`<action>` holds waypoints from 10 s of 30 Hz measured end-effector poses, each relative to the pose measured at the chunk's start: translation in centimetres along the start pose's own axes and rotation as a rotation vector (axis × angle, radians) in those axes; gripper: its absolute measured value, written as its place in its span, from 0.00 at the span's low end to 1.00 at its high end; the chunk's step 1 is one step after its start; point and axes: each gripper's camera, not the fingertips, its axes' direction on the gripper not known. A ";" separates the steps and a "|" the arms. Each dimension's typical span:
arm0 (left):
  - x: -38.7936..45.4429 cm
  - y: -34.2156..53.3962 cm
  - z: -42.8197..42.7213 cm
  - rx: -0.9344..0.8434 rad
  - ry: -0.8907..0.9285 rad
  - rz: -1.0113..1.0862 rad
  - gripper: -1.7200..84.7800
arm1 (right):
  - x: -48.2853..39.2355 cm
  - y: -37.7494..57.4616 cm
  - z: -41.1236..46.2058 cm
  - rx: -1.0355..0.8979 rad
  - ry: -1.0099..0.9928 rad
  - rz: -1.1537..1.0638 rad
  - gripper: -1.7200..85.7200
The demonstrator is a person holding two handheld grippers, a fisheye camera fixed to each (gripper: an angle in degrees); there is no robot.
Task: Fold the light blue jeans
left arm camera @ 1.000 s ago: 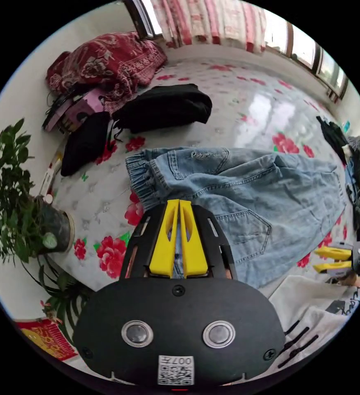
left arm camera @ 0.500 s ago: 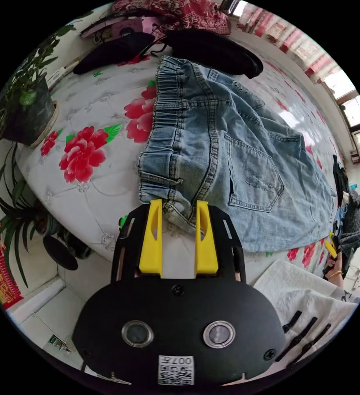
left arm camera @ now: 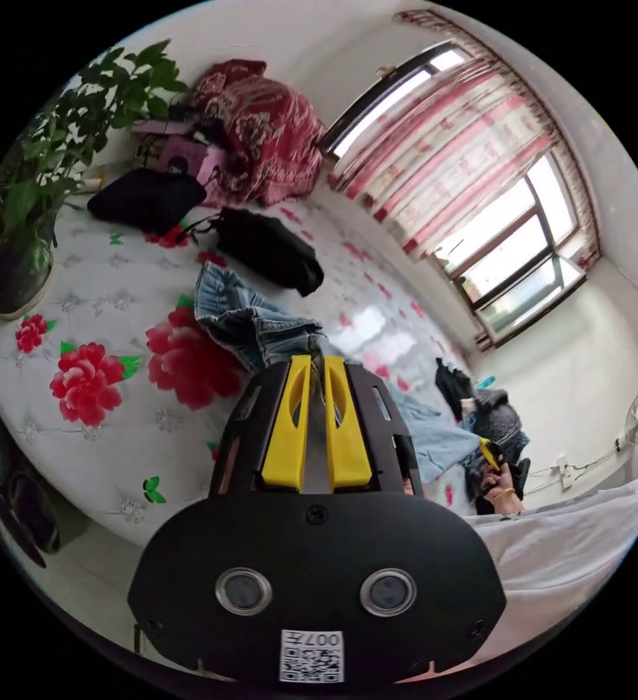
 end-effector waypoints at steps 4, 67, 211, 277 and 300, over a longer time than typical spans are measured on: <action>1.0 0.5 -6.4 0.209 0.186 0.036 0.03 | -2.7 1.5 -8.0 0.168 -0.117 -0.052 0.02; 0.3 -9.7 17.2 -0.571 -0.486 -0.066 0.01 | -2.1 2.2 4.1 -0.207 0.555 0.079 0.05; -4.4 -2.7 5.2 -0.689 -0.329 0.327 0.01 | -7.4 7.8 7.9 -0.353 0.485 -0.153 0.09; 2.9 -7.7 15.4 -0.611 -0.520 0.197 0.01 | -19.0 -1.7 52.0 -1.192 -0.056 -0.241 0.06; 3.1 -7.9 16.4 -0.576 -0.510 0.167 0.01 | -11.3 -4.7 35.0 -0.737 -0.043 -0.077 0.06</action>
